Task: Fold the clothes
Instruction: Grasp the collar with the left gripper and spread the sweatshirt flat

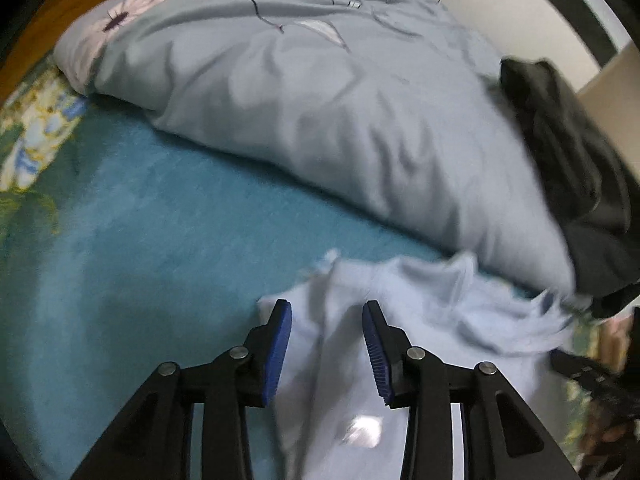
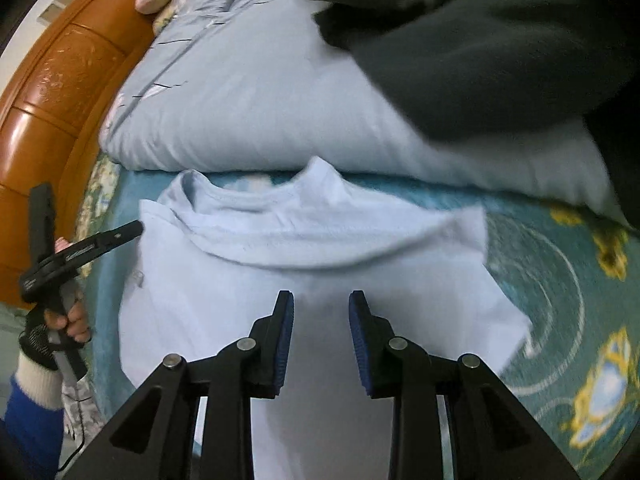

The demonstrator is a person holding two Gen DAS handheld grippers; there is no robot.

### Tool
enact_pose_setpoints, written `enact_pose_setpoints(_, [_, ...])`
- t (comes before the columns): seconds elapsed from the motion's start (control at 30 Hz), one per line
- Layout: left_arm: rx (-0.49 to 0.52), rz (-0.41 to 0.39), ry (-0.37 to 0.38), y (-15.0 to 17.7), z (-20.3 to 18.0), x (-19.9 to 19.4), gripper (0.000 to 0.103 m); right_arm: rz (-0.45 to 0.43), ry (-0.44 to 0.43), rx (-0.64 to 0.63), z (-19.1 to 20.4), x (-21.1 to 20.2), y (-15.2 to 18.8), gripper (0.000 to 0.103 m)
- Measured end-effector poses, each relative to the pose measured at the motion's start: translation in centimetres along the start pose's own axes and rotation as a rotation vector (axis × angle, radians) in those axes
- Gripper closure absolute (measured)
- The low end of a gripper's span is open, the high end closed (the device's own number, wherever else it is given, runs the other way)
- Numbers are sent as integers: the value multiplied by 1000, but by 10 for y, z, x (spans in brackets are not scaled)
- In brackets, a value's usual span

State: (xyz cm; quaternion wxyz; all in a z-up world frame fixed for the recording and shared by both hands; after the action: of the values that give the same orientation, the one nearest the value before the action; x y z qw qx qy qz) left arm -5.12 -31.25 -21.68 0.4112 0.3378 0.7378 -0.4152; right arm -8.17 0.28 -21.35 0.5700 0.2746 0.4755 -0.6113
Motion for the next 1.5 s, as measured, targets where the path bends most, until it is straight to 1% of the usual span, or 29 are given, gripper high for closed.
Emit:
enact_pose_setpoints(0.1, [-1, 7, 44, -6, -3, 6, 66, -9, 1, -19, 0, 4, -11, 74])
enact_pose_setpoints(0.13, [4, 3, 48, -7, -3, 7, 69, -15, 2, -16, -2, 5, -14, 74])
enact_pose_setpoints(0.17, [12, -4, 56, -7, -6, 6, 79, -21, 4, -13, -3, 5, -16, 74])
enact_pose_setpoints(0.2, [21, -10, 65, -7, -8, 6, 84, -30, 6, -8, -6, 4, -19, 74])
enact_pose_setpoints(0.23, [33, -15, 76, -6, -11, 5, 95, -39, 8, -1, -10, 3, -22, 74])
enact_pose_setpoints(0.27, [44, -20, 83, -6, -13, 5, 98, -46, 12, 10, -13, 3, -25, 74])
enact_pose_setpoints(0.33, [61, -34, 65, -5, -14, 4, 98, -58, 24, 34, -22, 2, -30, 74])
enact_pose_setpoints(0.4, [52, -48, 34, -7, -8, 5, 98, -60, 29, 60, -31, 3, -32, 74])
enact_pose_setpoints(0.47, [15, -46, 18, -9, 1, 9, 98, -62, 21, 75, -33, 4, -33, 74])
enact_pose_setpoints(0.63, [-38, -27, 3, -6, 7, 23, 98, -62, 8, 77, -34, 5, -31, 74])
enact_pose_setpoints(0.73, [-62, -9, 7, -6, 8, 22, 97, -80, 0, 99, -33, -7, -30, 74])
enact_pose_setpoints(0.77, [-70, -1, 10, -5, 9, 19, 95, -93, -13, 111, -34, -15, -29, 74])
enact_pose_setpoints(0.8, [-82, 1, 12, -2, 11, 14, 95, -110, -33, 126, -35, -26, -26, 73])
enact_pose_setpoints(0.83, [-95, 2, 15, 0, 12, 9, 94, -124, -48, 150, -39, -37, -19, 68])
enact_pose_setpoints(0.9, [-125, -12, 3, 9, 16, -6, 93, -148, -70, 210, -49, -58, 0, 62])
enact_pose_setpoints(0.93, [-137, -22, -4, 14, 16, -15, 93, -151, -79, 247, -57, -67, 14, 61])
enact_pose_setpoints(1.0, [-145, -48, 17, 31, 10, -38, 92, -125, -108, 349, -73, -78, 59, 61])
enact_pose_setpoints(1.03, [-139, -38, 50, 44, 0, -45, 91, -109, -128, 395, -78, -81, 82, 61])
enact_pose_setpoints(1.1, [-94, 39, 130, 75, -26, -49, 91, -75, -181, 467, -78, -82, 120, 61])
enact_pose_setpoints(1.17, [-5, 147, 161, 111, -58, -42, 91, -36, -237, 542, -74, -78, 154, 61])
enact_pose_setpoints(1.23, [70, 230, 164, 137, -81, -34, 91, -2, -274, 620, -72, -69, 179, 61])
enact_pose_setpoints(1.3, [142, 307, 165, 161, -102, -28, 91, 14, -279, 647, -65, -65, 184, 61])
enact_pose_setpoints(1.47, [219, 377, 77, 185, -107, -14, 90, 12, -309, 706, -55, -66, 191, 61])
enact_pose_setpoints(1.5, [198, 373, 93, 186, -103, -14, 90, 8, -294, 701, -55, -67, 193, 61])
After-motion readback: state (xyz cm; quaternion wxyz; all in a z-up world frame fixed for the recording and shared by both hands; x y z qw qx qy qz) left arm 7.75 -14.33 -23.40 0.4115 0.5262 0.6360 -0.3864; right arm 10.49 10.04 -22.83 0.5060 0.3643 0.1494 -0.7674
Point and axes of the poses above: each gripper's, at about its wrist camera, not at the fingertips, and x roughly the way its jaws point, z to its left, y to its underside, the point moved 8 cm from there along x, roughly the way its jaws point, and after that the axes turned 2 degrees about -z, right-handed, at the moved point
